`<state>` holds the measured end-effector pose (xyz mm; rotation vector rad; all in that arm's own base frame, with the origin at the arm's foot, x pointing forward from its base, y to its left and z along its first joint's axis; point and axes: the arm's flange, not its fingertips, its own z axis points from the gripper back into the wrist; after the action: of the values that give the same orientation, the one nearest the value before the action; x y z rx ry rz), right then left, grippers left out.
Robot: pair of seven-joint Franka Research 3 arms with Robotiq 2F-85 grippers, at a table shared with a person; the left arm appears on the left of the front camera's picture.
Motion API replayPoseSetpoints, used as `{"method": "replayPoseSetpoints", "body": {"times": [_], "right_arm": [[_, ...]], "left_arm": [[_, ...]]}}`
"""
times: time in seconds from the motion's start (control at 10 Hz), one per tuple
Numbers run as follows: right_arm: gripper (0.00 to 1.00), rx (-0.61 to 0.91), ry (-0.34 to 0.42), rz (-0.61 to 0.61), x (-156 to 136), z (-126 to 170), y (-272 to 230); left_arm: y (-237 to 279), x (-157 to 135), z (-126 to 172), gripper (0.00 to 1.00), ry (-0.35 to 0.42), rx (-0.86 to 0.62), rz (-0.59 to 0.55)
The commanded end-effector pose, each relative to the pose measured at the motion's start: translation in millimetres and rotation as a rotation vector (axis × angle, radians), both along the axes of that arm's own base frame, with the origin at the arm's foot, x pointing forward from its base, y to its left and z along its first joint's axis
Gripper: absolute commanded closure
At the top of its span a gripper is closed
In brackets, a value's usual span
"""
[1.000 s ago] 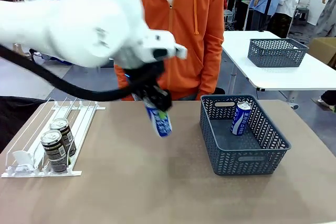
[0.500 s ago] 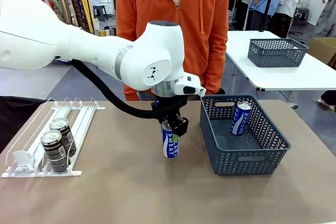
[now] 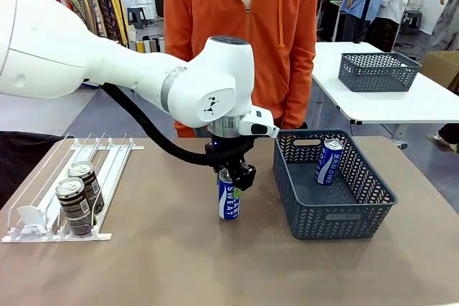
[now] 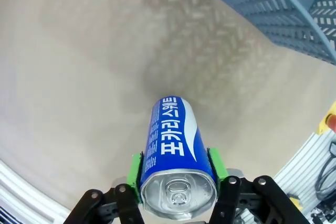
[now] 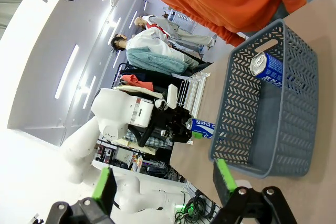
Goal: Retrieve and store the cans from the dispenser.
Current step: Pick up the last remaining can from one row of the Automatic Can Dispenser and place it in the middle of the table.
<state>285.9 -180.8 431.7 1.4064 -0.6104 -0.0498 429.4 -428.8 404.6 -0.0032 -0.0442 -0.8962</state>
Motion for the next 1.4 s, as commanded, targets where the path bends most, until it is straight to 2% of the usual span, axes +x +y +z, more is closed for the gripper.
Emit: {"method": "replayPoseSetpoints", "body": {"times": [0.0,0.1,0.3,0.4,0.5,0.6,0.8,0.9,1.0,1.1,1.3], "right_arm": [[0.0,0.0,-0.014,0.0,1.3,2.9,-0.7],[0.0,0.0,-0.014,0.0,1.3,2.9,-0.7],[0.0,0.0,-0.014,0.0,1.3,2.9,-0.7],[0.0,0.0,-0.014,0.0,1.3,2.9,-0.7],[0.0,0.0,-0.014,0.0,1.3,2.9,-0.7],[0.0,0.0,-0.014,0.0,1.3,2.9,-0.7],[0.0,0.0,-0.014,0.0,1.3,2.9,-0.7],[0.0,0.0,-0.014,0.0,1.3,2.9,-0.7],[0.0,0.0,-0.014,0.0,1.3,2.9,-0.7],[0.0,0.0,-0.014,0.0,1.3,2.9,-0.7],[0.0,0.0,-0.014,0.0,1.3,2.9,-0.7]], "left_arm": [[0.9,0.1,8.2,0.0,-0.032,0.011,0.024],[2.1,-1.5,10.5,0.0,-0.056,0.006,0.028],[16.8,-12.6,43.7,0.0,-0.135,-0.054,0.04],[44.8,-31.5,89.6,0.0,-0.166,-0.132,0.035],[81.5,-48.3,127.2,0.0,-0.132,-0.177,0.021],[130.6,-59.5,155.5,0.0,-0.136,-0.208,0.05],[260.2,-57.4,186.5,0.0,-0.041,-0.345,0.203],[322.5,-55.6,187.5,0.0,0.086,-0.506,0.167],[377.8,-55.5,177.6,0.0,0.164,-0.665,0.15],[426.9,-55.8,157.9,0.0,0.182,-0.787,0.236],[502.0,-57.1,95.6,0.0,0.287,-1.072,0.311]]}}
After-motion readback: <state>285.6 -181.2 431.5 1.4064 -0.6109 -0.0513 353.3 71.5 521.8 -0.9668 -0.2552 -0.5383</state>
